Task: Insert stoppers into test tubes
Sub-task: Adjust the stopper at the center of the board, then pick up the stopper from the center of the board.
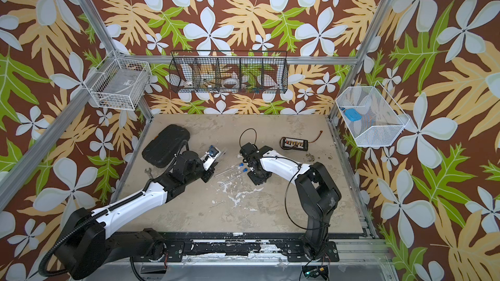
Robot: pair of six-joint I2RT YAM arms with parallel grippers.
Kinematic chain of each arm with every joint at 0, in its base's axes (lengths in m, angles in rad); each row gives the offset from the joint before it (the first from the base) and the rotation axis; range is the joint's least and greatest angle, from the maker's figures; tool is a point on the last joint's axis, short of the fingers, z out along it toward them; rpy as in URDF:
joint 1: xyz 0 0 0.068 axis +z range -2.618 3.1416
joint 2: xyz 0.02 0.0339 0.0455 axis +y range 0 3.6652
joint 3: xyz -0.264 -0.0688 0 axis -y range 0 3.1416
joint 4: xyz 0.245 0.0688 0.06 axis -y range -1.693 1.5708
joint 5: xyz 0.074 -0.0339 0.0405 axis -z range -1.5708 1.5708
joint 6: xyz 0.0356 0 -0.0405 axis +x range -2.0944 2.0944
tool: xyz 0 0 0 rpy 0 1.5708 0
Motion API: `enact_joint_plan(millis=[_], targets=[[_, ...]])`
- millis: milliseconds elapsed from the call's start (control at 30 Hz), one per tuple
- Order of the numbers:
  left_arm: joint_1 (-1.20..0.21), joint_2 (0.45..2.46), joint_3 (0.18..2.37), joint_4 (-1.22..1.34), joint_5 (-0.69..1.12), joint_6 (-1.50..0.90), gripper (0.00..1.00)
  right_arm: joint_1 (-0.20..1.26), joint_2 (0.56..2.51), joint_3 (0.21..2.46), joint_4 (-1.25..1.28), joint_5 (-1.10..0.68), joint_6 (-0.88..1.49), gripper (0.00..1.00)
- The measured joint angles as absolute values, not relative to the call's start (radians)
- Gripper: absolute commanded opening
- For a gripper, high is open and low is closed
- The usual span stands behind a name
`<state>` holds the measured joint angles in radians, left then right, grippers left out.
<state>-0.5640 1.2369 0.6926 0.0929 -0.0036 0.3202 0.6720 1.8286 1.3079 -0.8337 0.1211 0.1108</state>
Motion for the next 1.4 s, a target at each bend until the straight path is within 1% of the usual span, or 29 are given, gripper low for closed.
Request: enact_joint_plan(millis=[133,200,367,500,633,700,867,1000,1200,1400], targets=[[-0.564,1.232,0.691,0.094,-0.020,0.320,0.00,0.635,1.797,1.316,-0.798,0.028,0.157,0.40],[-0.564,1.225,0.686,0.095,-0.023,0.320,0.00,0.605,1.766,1.316,-0.777,-0.001,0.162,0.38],[-0.564,1.224,0.683,0.104,-0.025,0.320,0.00,0.513,1.686,1.257,-0.738,-0.025,0.128,0.37],[-0.563,1.222,0.681,0.109,-0.024,0.320,0.00,0.491,1.604,1.156,-0.709,0.000,-0.019,0.40],[-0.559,1.217,0.669,0.117,-0.017,0.320,0.00,0.460,1.496,1.029,-0.635,-0.006,-0.275,0.41],[-0.559,1.217,0.663,0.123,-0.015,0.320,0.00,0.427,1.478,0.980,-0.595,-0.035,-0.407,0.41],[-0.558,1.213,0.655,0.133,0.005,0.322,0.00,0.305,1.489,0.962,-0.509,-0.142,-0.732,0.42],[-0.558,1.206,0.642,0.138,0.009,0.325,0.00,0.266,1.550,0.987,-0.488,-0.219,-0.947,0.43],[-0.556,1.184,0.638,0.138,0.008,0.325,0.00,0.262,1.668,1.051,-0.482,-0.289,-1.107,0.43],[-0.553,1.177,0.638,0.137,0.004,0.335,0.00,0.262,1.733,1.081,-0.501,-0.321,-1.160,0.43]])
